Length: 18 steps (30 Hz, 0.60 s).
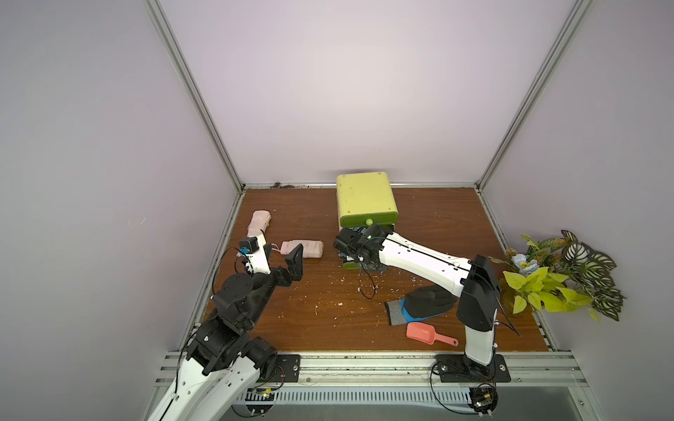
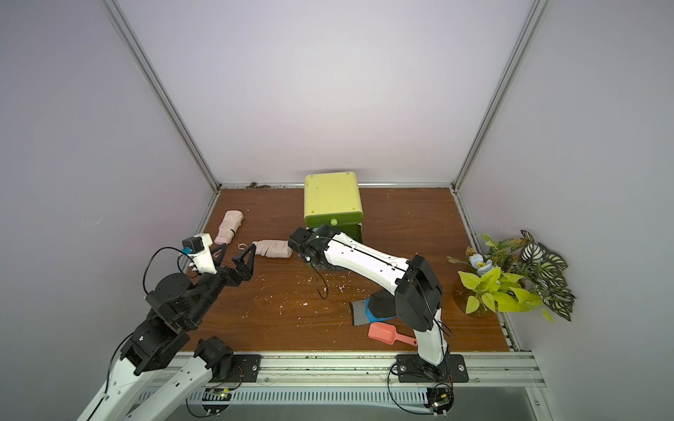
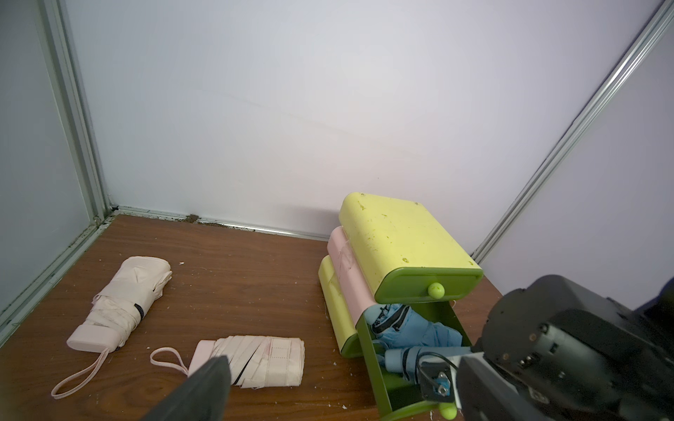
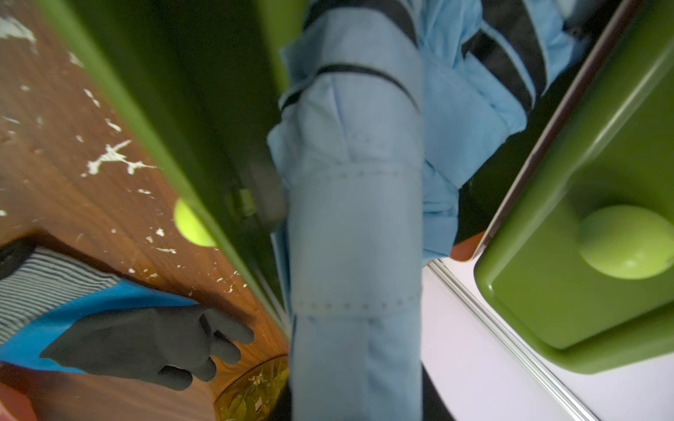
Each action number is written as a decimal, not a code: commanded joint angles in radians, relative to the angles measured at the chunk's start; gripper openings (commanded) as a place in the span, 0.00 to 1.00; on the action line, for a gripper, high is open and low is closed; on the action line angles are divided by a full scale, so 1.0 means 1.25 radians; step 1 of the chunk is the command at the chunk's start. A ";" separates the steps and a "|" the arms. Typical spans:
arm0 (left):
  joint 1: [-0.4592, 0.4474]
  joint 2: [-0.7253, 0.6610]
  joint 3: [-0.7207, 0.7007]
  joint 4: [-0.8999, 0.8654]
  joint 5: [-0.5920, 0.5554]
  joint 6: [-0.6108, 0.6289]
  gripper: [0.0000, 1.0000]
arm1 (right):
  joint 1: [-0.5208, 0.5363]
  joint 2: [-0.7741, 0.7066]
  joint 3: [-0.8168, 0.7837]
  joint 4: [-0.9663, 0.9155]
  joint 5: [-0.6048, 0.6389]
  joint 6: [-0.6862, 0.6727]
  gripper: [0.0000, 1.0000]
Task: Place the umbrella in the drawer by color
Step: Place the umbrella in the drawer.
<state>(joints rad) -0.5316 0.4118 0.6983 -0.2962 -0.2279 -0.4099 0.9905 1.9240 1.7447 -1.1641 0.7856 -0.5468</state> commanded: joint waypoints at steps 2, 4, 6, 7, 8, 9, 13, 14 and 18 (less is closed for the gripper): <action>0.004 -0.001 -0.005 0.006 0.006 0.011 0.99 | -0.048 -0.041 -0.012 0.001 0.110 0.025 0.00; 0.005 0.001 -0.005 0.006 0.006 0.010 0.99 | -0.054 -0.044 0.005 0.017 0.125 0.026 0.00; 0.008 0.001 -0.005 0.006 0.007 0.011 0.99 | -0.051 -0.035 0.035 0.022 0.104 0.033 0.00; 0.010 0.002 -0.005 0.007 0.009 0.011 0.99 | -0.049 -0.030 0.048 0.022 0.084 0.036 0.00; 0.013 0.002 -0.006 0.007 0.012 0.010 0.99 | -0.046 -0.024 0.061 0.024 0.055 0.038 0.01; 0.017 0.002 -0.006 0.009 0.014 0.009 0.99 | -0.040 -0.016 0.073 0.027 0.025 0.041 0.03; 0.022 0.005 -0.007 0.010 0.018 0.008 0.99 | -0.025 0.013 0.104 0.025 -0.090 0.058 0.28; 0.022 0.005 -0.008 0.009 0.018 0.008 0.99 | -0.024 0.020 0.109 0.019 -0.104 0.065 0.33; 0.022 0.007 -0.008 0.010 0.018 0.010 0.99 | -0.024 0.026 0.109 0.000 -0.131 0.077 0.49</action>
<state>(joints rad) -0.5152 0.4133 0.6960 -0.2962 -0.2184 -0.4099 0.9546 1.9587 1.8507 -1.1400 0.6651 -0.4923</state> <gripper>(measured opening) 0.993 0.468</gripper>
